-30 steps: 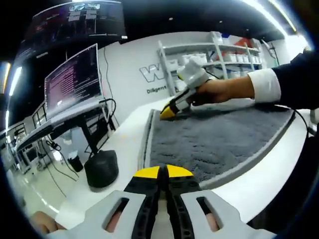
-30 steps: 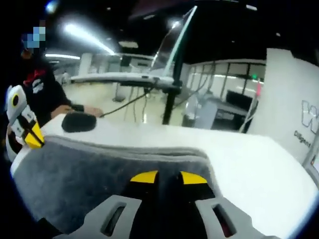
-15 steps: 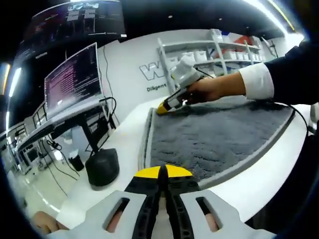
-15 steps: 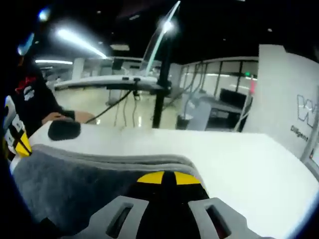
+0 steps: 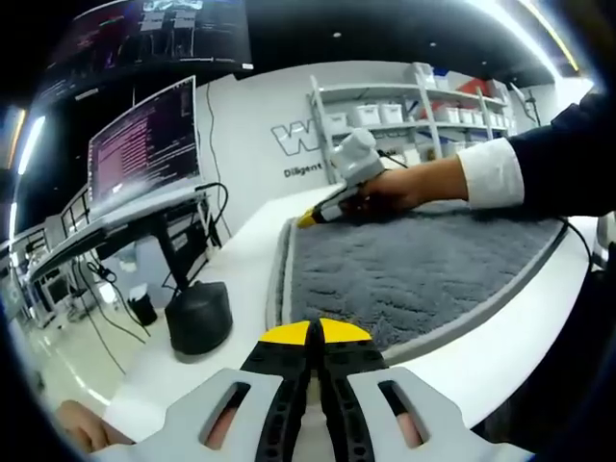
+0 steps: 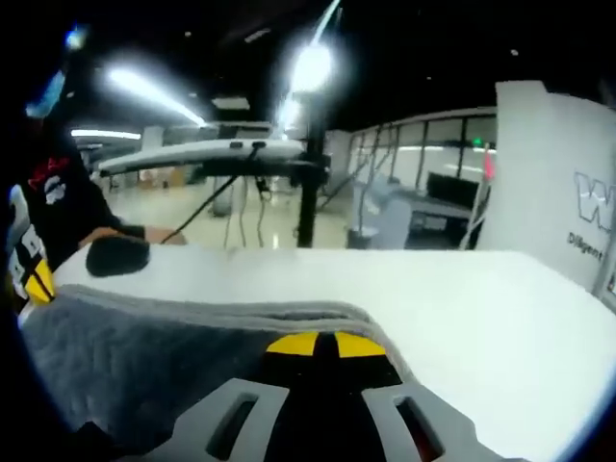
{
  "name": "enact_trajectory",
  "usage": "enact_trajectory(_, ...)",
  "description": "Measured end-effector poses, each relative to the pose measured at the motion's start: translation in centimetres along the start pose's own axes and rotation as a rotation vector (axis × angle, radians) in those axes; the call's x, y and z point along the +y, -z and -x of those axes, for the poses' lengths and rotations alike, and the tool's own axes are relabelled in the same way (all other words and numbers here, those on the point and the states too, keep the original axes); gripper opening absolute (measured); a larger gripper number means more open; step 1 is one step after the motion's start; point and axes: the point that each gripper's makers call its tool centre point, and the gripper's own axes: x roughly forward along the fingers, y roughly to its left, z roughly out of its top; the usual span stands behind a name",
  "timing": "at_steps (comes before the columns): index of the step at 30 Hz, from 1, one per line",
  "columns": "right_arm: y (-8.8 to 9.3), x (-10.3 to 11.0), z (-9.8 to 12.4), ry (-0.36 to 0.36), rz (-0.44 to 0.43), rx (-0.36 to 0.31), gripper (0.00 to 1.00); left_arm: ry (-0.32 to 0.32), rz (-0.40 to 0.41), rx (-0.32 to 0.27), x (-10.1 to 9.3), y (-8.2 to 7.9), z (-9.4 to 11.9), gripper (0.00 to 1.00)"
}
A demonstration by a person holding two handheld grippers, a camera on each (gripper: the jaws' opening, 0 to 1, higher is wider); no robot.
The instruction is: Open the folded towel by lifting each exposed corner and separating the folded layers until the towel lies flat within the target outline without major curled edges
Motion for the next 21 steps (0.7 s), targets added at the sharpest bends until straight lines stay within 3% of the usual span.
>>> enact_trajectory(4,-0.1,-0.1,0.0,-0.008,-0.026,-0.003,0.00,0.003,0.005,0.000,0.0,0.0,0.1,0.01)
enact_trajectory(6,-0.2,-0.1,-0.1,-0.004,0.006,0.004,0.00,0.032,-0.001,-0.018,0.0,-0.2,0.0,0.01)
enact_trajectory(11,-0.6,-0.7,0.0,-0.006,-0.016,-0.003,0.00,0.080,0.111,-0.085,0.3,-1.0,0.1,0.20)
enact_trajectory(18,-1.4,-0.8,0.6,0.004,0.001,-0.024,0.07,0.093,0.097,-0.080,0.3,-1.4,-0.2,0.29)
enact_trajectory(21,-1.7,-1.7,1.5,0.070,0.101,-0.015,0.09,0.073,0.125,-0.079,0.5,-1.6,-0.1,0.33)
